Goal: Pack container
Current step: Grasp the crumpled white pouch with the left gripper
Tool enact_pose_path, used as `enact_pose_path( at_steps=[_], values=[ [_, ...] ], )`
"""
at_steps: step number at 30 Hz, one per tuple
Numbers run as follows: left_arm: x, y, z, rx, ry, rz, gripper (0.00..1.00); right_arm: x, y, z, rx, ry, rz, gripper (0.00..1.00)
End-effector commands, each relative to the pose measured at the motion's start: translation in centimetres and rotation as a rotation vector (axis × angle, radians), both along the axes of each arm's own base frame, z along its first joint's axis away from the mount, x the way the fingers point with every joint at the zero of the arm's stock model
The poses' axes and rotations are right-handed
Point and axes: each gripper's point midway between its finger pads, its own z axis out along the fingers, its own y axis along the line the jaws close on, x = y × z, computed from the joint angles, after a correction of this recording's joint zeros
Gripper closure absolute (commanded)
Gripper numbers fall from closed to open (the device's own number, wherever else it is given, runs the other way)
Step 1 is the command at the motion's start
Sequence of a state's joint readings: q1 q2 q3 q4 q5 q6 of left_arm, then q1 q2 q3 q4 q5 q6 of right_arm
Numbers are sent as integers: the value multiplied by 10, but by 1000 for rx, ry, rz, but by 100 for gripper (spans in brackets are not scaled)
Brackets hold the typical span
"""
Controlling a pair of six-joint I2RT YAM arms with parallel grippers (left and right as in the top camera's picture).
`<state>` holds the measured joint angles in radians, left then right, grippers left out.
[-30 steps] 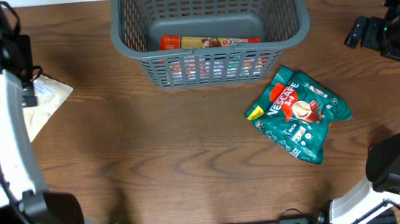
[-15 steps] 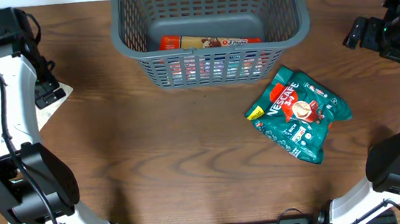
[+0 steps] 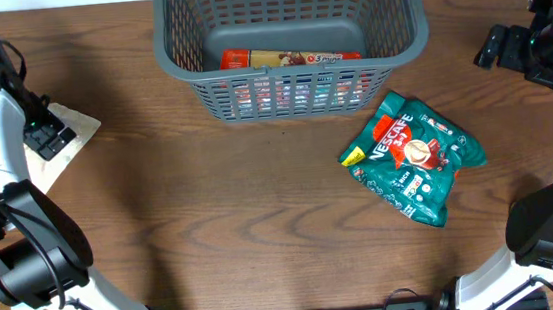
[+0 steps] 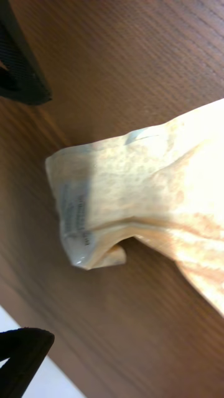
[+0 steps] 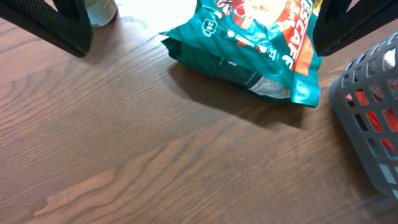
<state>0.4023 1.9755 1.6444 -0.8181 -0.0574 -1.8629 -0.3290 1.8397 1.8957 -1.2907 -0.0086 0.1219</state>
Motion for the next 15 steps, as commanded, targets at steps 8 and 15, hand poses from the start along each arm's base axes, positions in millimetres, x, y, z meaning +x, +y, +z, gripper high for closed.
enact_pose_path(
  at_steps=[8, 15],
  values=[
    [-16, 4, -51, -65, 127, 39, 1, -2, 1, 1, 10, -2, -11, 1],
    [-29, 29, -79, -70, 183, 49, 1, -4, 2, 0, 15, 10, -11, 1]
  ],
)
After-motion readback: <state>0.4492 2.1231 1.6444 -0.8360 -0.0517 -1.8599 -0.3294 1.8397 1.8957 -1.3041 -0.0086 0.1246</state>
